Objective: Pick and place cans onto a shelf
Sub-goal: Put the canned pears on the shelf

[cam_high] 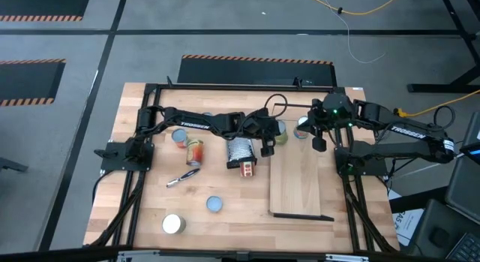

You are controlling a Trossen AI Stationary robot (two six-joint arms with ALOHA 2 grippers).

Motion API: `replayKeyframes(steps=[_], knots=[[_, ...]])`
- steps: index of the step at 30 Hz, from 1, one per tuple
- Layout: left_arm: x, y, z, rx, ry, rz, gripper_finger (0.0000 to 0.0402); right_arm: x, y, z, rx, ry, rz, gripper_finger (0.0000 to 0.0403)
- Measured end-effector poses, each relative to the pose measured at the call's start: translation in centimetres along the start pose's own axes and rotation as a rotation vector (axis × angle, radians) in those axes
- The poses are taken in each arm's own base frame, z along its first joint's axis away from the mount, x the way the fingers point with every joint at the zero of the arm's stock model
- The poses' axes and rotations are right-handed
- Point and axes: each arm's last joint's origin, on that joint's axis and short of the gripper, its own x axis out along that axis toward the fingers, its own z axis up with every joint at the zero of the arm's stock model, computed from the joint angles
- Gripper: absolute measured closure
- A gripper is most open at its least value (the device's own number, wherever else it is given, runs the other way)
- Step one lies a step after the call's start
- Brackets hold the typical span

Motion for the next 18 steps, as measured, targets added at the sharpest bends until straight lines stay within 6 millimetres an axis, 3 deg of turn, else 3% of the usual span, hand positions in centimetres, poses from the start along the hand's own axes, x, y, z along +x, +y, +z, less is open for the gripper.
replayKeyframes(steps=[10, 18], knots=[[0.0, 0.0, 0.0, 0.000, -0.001, -0.002, 0.0401, 2.7, -0.8, 1.8, -0.011, -0.068, -0.015, 0.0373], [0.0, 0.0, 0.0, 0.000, -0.001, -0.002, 0.0401, 5.9, -1.3, 1.8, 0.002, 0.012, 0.002, 0.0373]])
